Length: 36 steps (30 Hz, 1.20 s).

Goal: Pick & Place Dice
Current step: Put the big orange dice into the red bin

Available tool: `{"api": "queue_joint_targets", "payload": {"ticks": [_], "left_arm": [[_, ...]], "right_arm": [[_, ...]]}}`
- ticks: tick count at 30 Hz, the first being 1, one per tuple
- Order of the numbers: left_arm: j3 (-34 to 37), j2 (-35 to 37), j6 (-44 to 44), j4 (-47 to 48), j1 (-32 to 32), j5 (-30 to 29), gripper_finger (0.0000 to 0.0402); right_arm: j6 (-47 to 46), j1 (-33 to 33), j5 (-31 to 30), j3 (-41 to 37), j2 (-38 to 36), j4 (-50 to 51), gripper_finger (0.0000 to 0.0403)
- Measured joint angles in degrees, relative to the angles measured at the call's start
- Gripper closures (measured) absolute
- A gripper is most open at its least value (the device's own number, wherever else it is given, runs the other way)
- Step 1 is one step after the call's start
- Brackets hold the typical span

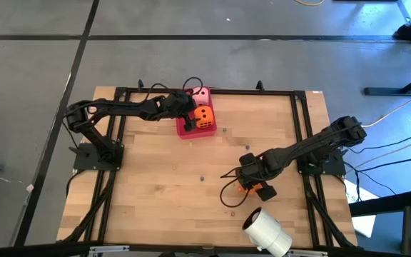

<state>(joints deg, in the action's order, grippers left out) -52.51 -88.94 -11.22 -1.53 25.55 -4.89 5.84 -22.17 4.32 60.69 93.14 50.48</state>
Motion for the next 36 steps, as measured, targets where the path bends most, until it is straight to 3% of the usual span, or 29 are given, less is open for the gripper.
{"api": "queue_joint_targets", "payload": {"ticks": [14, 22, 30, 36], "left_arm": [[-0.01, 0.00, 0.01, 0.00, 0.02, 0.01, 0.0002], [-0.02, 0.01, 0.00, 0.02, 0.01, 0.02, 0.0002], [0.00, 0.02, 0.01, -0.05, 0.02, 0.01, 0.0002], [0.00, 0.02, -2.93, -0.38, 0.02, 0.00, 0.0002]], "right_arm": [[-6.84, -1.31, -1.98, -2.14, 0.56, -3.44, 0.0002], [-11.60, -1.30, -5.86, 1.62, 1.36, -3.42, 0.0002], [-21.64, -1.29, -4.17, 5.06, 1.14, -2.66, 0.0003], [-21.79, -1.24, -3.36, 7.65, 1.09, -2.39, 0.0003]]}}
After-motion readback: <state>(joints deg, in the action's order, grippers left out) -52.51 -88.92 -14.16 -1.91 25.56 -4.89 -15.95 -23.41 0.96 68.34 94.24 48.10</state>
